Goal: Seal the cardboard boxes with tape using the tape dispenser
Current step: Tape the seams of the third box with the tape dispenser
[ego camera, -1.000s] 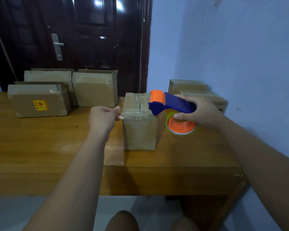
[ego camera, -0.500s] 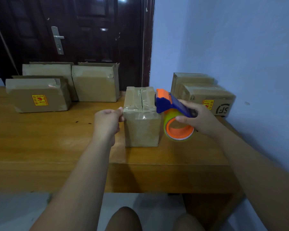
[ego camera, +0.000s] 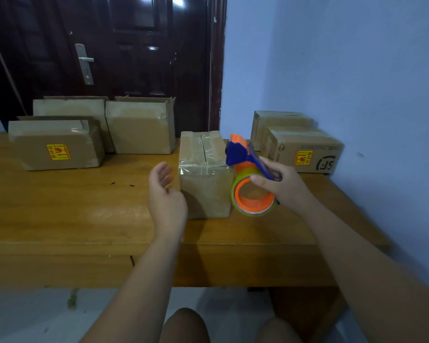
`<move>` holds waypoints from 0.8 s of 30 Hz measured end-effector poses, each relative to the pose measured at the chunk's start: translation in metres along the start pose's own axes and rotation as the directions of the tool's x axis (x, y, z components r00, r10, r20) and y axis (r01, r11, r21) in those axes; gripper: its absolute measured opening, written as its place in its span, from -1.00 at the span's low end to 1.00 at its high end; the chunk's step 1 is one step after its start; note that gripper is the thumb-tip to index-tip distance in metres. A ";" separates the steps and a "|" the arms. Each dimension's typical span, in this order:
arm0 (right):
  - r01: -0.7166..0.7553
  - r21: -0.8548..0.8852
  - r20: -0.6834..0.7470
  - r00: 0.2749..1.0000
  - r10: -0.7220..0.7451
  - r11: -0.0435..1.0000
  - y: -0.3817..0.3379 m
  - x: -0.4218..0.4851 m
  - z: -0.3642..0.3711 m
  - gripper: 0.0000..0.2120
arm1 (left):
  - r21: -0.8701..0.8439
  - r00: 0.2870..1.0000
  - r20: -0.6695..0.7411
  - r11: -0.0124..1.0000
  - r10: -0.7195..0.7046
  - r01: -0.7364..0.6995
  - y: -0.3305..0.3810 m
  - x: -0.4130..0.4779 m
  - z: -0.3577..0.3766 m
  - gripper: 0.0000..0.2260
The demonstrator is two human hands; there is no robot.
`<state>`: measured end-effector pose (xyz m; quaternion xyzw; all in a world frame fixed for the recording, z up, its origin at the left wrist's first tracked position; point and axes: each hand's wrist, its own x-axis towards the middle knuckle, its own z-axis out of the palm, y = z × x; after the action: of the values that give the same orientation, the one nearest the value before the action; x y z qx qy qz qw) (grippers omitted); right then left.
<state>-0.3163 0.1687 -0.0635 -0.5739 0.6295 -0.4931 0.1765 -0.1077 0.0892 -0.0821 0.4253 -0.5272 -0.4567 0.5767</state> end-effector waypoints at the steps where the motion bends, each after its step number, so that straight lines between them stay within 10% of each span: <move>1: -0.004 0.005 -0.008 1.000 0.004 1.000 0.000 -0.001 0.002 -0.26 | -0.001 0.997 0.042 0.998 0.068 -0.068 -0.001 -0.005 -0.002 -0.47; 11: -0.019 0.113 -0.096 0.995 0.030 0.993 -0.007 -0.010 0.025 -0.45 | 0.070 0.937 0.343 0.993 0.065 -0.095 0.005 0.009 -0.022 -0.14; 14: -0.022 0.093 -0.102 0.994 0.031 0.995 -0.011 -0.010 0.034 -0.39 | 0.627 0.865 0.335 0.597 0.373 -0.501 0.017 0.014 -0.015 -0.17; 17: -0.027 0.038 -0.090 0.995 0.030 0.999 -0.014 -0.007 0.032 -0.42 | 0.717 0.675 0.594 0.090 0.438 -0.691 0.026 0.017 -0.003 -0.36; 24: 0.064 -0.207 0.042 0.998 -0.056 0.976 -0.038 0.005 -0.004 -0.40 | 0.654 0.661 0.664 0.158 0.350 -0.740 0.028 0.035 -0.008 -0.63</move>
<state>-0.3000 0.1717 -0.0285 -0.6168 0.6569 -0.4191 0.1116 -0.0969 0.0612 -0.0480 0.3443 -0.8954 0.0793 0.2710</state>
